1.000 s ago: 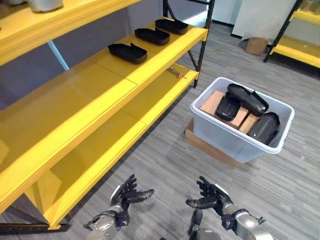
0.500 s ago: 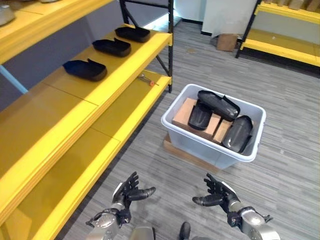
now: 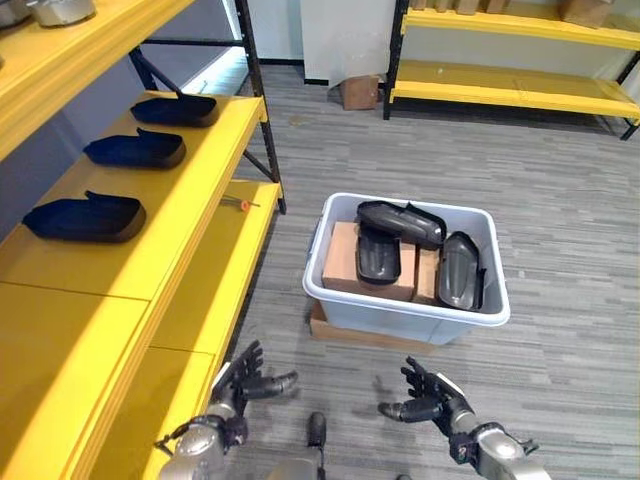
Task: Move parts from the plastic box to the shelf.
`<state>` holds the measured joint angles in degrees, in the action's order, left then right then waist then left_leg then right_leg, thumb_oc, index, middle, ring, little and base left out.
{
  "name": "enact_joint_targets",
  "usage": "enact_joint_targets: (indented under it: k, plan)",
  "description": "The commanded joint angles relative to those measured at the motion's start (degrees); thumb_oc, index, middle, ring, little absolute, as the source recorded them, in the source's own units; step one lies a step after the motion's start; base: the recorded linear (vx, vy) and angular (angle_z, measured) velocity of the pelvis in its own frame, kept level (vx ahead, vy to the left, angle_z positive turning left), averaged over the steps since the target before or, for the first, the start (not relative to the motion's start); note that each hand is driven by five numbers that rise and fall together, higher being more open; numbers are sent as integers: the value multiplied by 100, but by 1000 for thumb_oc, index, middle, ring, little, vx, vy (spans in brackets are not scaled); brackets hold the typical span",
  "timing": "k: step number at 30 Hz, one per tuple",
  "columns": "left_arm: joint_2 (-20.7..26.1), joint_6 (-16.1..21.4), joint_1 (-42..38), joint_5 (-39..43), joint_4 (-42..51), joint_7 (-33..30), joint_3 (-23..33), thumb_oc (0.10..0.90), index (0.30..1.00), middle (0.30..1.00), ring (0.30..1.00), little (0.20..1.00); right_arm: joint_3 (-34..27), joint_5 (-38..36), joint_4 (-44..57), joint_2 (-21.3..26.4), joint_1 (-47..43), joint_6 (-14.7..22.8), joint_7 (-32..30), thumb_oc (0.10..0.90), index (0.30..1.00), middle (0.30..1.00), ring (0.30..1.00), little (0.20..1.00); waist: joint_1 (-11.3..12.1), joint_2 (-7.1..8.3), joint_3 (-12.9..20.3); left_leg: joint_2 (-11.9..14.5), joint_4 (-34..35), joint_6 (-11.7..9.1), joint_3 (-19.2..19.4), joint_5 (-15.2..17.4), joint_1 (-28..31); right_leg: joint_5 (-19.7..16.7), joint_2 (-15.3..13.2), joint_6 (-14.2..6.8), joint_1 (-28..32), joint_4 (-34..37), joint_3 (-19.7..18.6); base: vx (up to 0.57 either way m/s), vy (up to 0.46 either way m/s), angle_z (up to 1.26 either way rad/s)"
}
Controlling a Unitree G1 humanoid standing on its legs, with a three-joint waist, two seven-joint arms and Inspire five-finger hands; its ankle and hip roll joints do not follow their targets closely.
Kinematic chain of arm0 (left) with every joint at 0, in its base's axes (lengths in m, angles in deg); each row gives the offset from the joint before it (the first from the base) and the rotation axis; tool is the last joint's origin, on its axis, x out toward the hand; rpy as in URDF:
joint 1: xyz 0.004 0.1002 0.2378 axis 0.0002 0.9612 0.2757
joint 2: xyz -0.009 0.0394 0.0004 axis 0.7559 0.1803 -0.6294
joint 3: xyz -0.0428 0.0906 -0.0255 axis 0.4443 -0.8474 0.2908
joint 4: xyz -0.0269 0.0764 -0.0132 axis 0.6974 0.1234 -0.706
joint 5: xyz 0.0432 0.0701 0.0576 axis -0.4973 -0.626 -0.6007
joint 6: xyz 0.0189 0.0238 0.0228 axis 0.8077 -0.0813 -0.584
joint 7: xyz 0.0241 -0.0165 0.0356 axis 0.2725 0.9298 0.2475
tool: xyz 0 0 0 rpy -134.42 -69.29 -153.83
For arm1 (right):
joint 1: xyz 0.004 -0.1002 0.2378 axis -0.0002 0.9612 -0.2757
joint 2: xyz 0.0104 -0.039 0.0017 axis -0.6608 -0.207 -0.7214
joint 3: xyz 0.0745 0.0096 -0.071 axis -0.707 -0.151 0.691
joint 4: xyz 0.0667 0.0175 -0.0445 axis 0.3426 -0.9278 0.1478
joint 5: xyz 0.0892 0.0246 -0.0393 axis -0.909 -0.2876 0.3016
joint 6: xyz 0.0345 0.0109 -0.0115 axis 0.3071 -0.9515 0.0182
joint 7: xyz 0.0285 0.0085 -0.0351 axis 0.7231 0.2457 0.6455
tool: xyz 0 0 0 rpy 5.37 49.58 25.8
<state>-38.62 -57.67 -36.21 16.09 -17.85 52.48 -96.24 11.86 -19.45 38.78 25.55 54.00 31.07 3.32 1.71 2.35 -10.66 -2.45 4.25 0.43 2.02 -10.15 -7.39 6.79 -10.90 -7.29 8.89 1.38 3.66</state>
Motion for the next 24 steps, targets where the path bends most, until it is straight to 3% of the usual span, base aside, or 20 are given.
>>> enact_joint_targets:
  k: [1, 4, 5, 6, 9, 10, 12, 14, 16, 17, 18, 21, 24]
  plan:
    - [-2, 379, 160, 38, 457, 7, -57, 900, 1000, 1000, 1000, 1000, -53, -134, 436, 171, -342, 418, 45, 900, 1000, 1000, 1000, 1000, 115, -36, 324, 405, -443, -58, -136, 572, 32, -366, 564, 135, -400, -227, 183, 83, 127, -13]
    - [42, 377, 131, -12, 457, -25, -67, 900, 1000, 1000, 1000, 1000, -14, -98, 433, 104, -390, 426, 67, 900, 1000, 1000, 1000, 1000, 89, -70, 322, 303, -428, 94, -45, 727, 179, -336, 488, -4, -719, -915, 108, 96, 172, -17]
    - [60, 360, 110, -80, 452, -34, -48, 900, 1000, 1000, 1000, 1000, 29, -36, 442, 52, -408, 416, 89, 900, 1000, 1000, 1000, 1000, 43, -110, 244, 244, -384, 213, 6, 788, 351, -664, 439, -122, -1145, -1811, 66, 93, 231, -31]
    - [97, 371, 83, -112, 464, -42, -44, 900, 1000, 1000, 1000, 1000, 68, -16, 476, 39, -430, 422, 104, 900, 1000, 1000, 1000, 1000, -8, -121, 164, 219, -364, 270, 40, 809, 435, -951, 417, -180, -1347, -2252, 49, 58, 170, -32]
    - [130, 367, 50, -145, 480, -40, -67, 900, 1000, 1000, 1000, 1000, 95, 13, 528, 27, -427, 411, 116, 900, 1000, 1000, 1000, 1000, -64, -203, 43, 225, -320, 329, 64, 850, 587, -1089, 390, -189, -1706, -2900, 144, 44, 123, -11]
    - [139, 348, 60, -157, 494, -19, -71, 900, 1000, 1000, 1000, 1000, 101, 54, 552, 20, -421, 403, 123, 900, 1000, 1000, 1000, 1000, -58, -216, 16, 212, -276, 361, 130, 904, 709, -1204, 215, -181, -1815, -3002, 389, 121, 149, -4]
    - [141, 320, 91, -148, 495, 42, -58, 900, 1000, 1000, 1000, 1000, 71, 77, 598, 20, -385, 387, 116, 900, 1000, 1000, 1000, 1000, -71, -236, 28, 193, -216, 349, 263, 1015, 877, -1200, -120, -141, -1820, -2562, 863, 158, 76, -26]
    - [148, 306, 125, -103, 490, 97, -43, 900, 1000, 1000, 1000, 1000, 52, 75, 608, 36, -380, 371, 112, 900, 1000, 1000, 1000, 1000, -84, -238, 19, 211, -227, 296, 333, 1111, 935, -1298, -308, -138, -1807, -1813, 1095, 154, -69, -44]
    - [152, 326, 181, -61, 475, 101, 36, 900, 1000, 1000, 1000, 1000, 28, 155, 555, 37, -429, 384, 77, 900, 1000, 1000, 1000, 1000, -111, -182, -9, 255, -192, 185, 393, 1206, 1047, -1825, -605, -345, -1954, -598, 1102, 161, -137, -43]
    - [152, 326, 183, -62, 476, 102, 37, 900, 1000, 1000, 1000, 1000, 29, 156, 553, 35, -429, 386, 77, 900, 1000, 1000, 1000, 1000, -106, -189, -15, 264, -192, 184, 398, 1214, 1059, -1847, -590, -347, -1925, -556, 1107, 248, -146, -23]
    - [152, 322, 274, -102, 448, 128, 145, 900, 1000, 1000, 1000, 1000, 54, 253, 550, 39, -424, 359, 93, 900, 1000, 1000, 1000, 1000, -123, -96, -11, 258, -68, 109, 442, 1294, 1293, -2312, -692, -540, -2001, -12, 1112, 258, -145, -11]
    - [53, 312, 306, -124, 389, 162, 145, 900, 1000, 1000, 1000, 1000, -20, 297, 573, 85, -317, 363, 121, 900, 1000, 1000, 1000, 1000, -136, 55, 160, 317, 13, -1, 354, 1419, 1474, -2307, -537, -520, -1689, 202, 1236, 313, -208, 9]
    - [-40, 285, 208, -51, 332, 155, 72, 900, 1000, 1000, 1000, 1000, -124, 233, 597, 183, -282, 380, 73, 900, 1000, 1000, 1000, 1000, -176, 61, 265, 630, -99, -160, 275, 1519, 1519, -1902, -344, -387, -1596, 23, 1409, 276, -235, 28]
